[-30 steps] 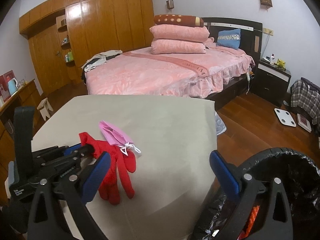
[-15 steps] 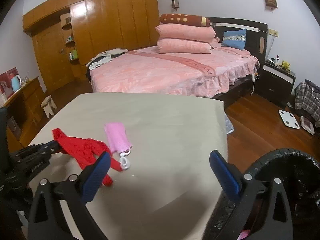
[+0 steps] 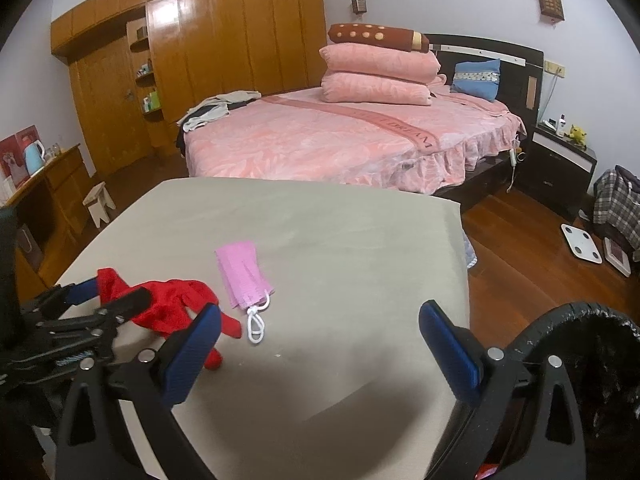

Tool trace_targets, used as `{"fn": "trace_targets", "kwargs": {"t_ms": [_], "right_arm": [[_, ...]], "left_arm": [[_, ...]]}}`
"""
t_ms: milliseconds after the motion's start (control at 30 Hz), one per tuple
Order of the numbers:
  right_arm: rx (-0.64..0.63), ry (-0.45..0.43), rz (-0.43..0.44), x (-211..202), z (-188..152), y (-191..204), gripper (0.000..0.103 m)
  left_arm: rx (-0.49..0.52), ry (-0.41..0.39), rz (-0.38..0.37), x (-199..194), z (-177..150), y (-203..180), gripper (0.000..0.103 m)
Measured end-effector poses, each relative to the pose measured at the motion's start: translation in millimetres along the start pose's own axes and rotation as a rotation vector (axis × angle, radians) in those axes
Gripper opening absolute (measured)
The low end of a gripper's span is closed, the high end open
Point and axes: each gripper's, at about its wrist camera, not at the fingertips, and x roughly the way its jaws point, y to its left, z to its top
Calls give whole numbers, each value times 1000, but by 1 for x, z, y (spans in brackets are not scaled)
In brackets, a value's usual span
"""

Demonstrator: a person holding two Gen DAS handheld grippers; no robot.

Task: Collect trash
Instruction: 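Grasp the pink pouch with the right tool while the left tool holds the red glove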

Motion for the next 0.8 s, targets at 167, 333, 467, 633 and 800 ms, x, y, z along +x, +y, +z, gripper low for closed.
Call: {"fn": "trace_targets", "kwargs": {"t_ms": [167,333,467,633,800], "right_arm": [[0,2,-3,4,1,-1,97],[-2,1,-1,10,3,-2,97],[-3,4,-1,15,4,-2,97],[-6,14,11,25,7,2,97],[-11,28,36,36,9,8,97]], "left_arm": [[-40,93,-25,25,0,4,86],[-26,118,-33,35,1,-2,81],[-1,120,-12,37,0,-8,52],[-26,116,5,37,1,-4,16],[-64,67,23,26,6,9,12]]}}
